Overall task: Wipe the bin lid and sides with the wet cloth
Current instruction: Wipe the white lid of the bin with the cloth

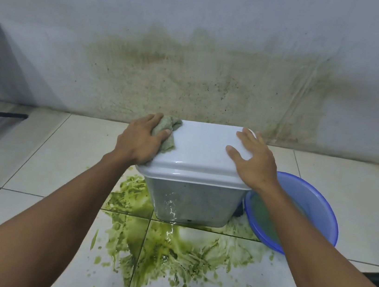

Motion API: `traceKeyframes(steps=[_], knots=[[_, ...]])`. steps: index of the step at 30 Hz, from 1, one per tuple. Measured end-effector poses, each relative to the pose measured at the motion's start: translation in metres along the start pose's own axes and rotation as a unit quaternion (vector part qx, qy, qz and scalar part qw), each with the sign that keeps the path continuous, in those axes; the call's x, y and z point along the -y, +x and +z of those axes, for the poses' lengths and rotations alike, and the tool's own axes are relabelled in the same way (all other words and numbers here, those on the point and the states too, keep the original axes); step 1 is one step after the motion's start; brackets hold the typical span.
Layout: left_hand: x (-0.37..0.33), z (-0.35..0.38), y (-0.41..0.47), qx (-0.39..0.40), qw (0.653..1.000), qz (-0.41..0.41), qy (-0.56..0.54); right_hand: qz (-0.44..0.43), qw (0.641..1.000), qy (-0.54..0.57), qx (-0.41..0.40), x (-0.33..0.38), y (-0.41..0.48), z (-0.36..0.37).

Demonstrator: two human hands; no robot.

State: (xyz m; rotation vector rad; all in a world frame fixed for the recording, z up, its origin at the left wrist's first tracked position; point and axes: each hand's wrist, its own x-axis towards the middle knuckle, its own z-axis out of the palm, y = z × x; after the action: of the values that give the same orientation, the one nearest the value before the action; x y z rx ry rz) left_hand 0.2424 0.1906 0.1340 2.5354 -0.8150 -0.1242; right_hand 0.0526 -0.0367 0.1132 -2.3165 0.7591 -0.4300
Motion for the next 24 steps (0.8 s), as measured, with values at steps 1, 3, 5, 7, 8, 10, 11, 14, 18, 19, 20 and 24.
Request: traceKeyframes(steps=[1,3,5,7,8,10,11,14,18,19,20,24], knots=[[0.001,0.001,-0.001,-0.002,1.0,0.001,-0.002,0.0,1.0,0.012,0.0,-0.001,0.001,0.0],[0.002,0.002,-0.004,-0.006,1.0,0.005,-0.011,0.0,1.0,0.031,-0.001,-0.002,0.002,-0.002],[0.005,0.004,-0.009,-0.02,0.999,-0.01,-0.036,0.014,0.996,0.083,0.0,-0.006,0.0,-0.006],[0.007,0.005,-0.013,-0.043,0.994,-0.048,-0.083,0.048,0.988,0.145,0.011,-0.011,-0.005,-0.011],[0.007,0.006,-0.016,-0.054,0.99,-0.068,-0.109,0.059,0.985,0.164,0.015,-0.012,-0.008,-0.011],[0.007,0.007,-0.017,-0.06,0.984,-0.087,-0.141,0.077,0.981,0.177,0.007,-0.012,-0.012,-0.008],[0.005,0.007,-0.018,-0.058,0.982,-0.095,-0.15,0.086,0.98,0.177,-0.003,-0.01,-0.013,-0.006],[-0.001,0.002,-0.019,-0.056,0.975,-0.114,-0.181,0.114,0.978,0.172,-0.018,0.0,-0.016,-0.006],[-0.011,-0.003,-0.028,-0.067,0.972,-0.136,-0.182,0.137,0.976,0.164,-0.032,0.007,-0.025,-0.014],[-0.013,-0.004,-0.03,-0.066,0.972,-0.139,-0.176,0.138,0.977,0.161,-0.035,0.007,-0.029,-0.016],[-0.014,-0.004,-0.032,-0.063,0.973,-0.14,-0.174,0.14,0.976,0.162,-0.037,0.008,-0.032,-0.017],[-0.015,-0.007,-0.036,-0.054,0.973,-0.141,-0.177,0.153,0.971,0.18,-0.042,0.008,-0.043,-0.022]])
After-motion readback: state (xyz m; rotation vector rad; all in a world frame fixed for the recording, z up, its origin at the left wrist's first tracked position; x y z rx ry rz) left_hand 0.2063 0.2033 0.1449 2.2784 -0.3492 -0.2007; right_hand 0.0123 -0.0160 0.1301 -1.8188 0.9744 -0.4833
